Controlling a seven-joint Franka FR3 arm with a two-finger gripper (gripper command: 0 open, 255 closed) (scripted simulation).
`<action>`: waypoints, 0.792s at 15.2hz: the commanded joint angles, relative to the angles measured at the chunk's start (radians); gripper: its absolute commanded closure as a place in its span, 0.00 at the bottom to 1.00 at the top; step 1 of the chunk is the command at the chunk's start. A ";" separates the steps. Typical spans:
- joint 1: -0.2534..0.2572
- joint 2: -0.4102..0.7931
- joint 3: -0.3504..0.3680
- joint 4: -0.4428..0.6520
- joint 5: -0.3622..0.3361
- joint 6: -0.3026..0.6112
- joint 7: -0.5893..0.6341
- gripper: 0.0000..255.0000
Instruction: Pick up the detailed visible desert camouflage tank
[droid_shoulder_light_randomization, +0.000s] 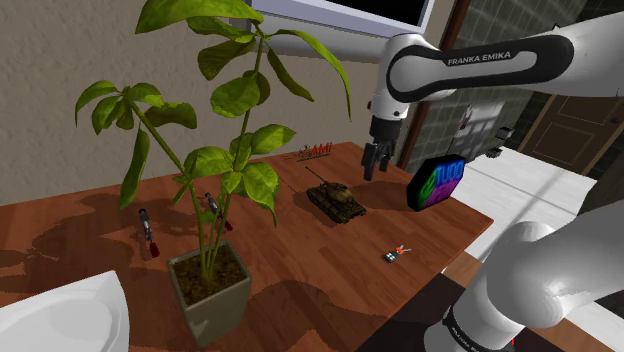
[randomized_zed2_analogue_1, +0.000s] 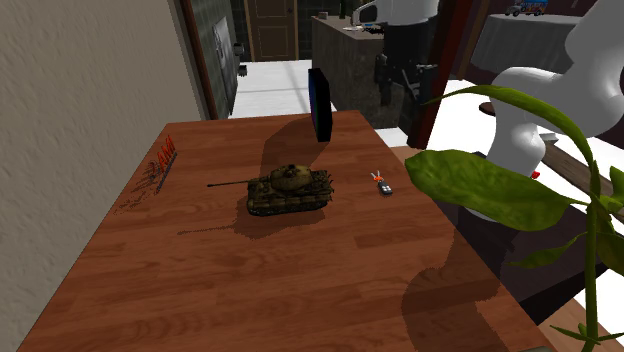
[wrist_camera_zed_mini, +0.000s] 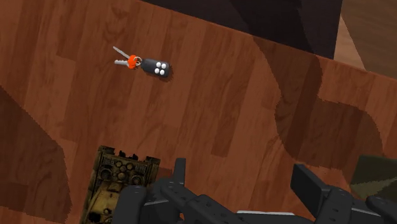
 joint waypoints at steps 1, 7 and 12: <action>-0.007 0.073 -0.015 0.020 -0.002 0.059 -0.008 0.00; -0.024 0.292 -0.055 0.118 0.010 0.192 -0.032 0.00; -0.039 0.478 -0.083 0.234 0.038 0.272 -0.058 0.00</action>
